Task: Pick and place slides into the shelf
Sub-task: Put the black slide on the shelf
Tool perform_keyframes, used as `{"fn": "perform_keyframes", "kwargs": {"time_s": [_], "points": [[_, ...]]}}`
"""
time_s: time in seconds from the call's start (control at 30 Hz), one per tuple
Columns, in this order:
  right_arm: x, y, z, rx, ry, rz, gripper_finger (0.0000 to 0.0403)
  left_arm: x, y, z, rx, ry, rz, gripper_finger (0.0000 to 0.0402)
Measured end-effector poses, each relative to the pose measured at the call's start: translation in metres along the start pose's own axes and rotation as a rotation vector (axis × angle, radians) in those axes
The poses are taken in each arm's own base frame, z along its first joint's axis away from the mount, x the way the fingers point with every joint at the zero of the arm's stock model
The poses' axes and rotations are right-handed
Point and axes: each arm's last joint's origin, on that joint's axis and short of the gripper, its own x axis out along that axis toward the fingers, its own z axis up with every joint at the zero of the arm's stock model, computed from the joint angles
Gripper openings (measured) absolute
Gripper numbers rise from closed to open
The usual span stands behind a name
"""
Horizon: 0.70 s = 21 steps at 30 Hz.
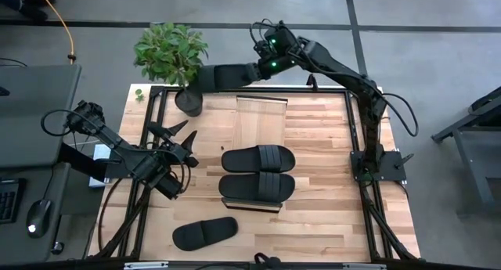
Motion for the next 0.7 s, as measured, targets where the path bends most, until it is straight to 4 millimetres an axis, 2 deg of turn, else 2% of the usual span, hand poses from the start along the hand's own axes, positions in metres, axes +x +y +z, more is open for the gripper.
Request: {"fn": "perform_keyframes", "kwargs": {"time_s": [0.2,0.3,0.7], "points": [[-0.005,0.002,-0.01,0.023,0.044,-0.078,0.0043,0.0,0.0,0.0,0.004,-0.001,0.0,0.0185],[-0.014,0.008,-0.01,0.012,0.027,-0.07,0.0043,0.0,0.0,0.0,0.004,-0.004,0.003,0.0181],[-0.099,0.05,-0.028,-0.083,-0.089,-0.129,0.0043,0.0,0.0,0.0,0.001,-0.004,0.003,0.0175]]}}
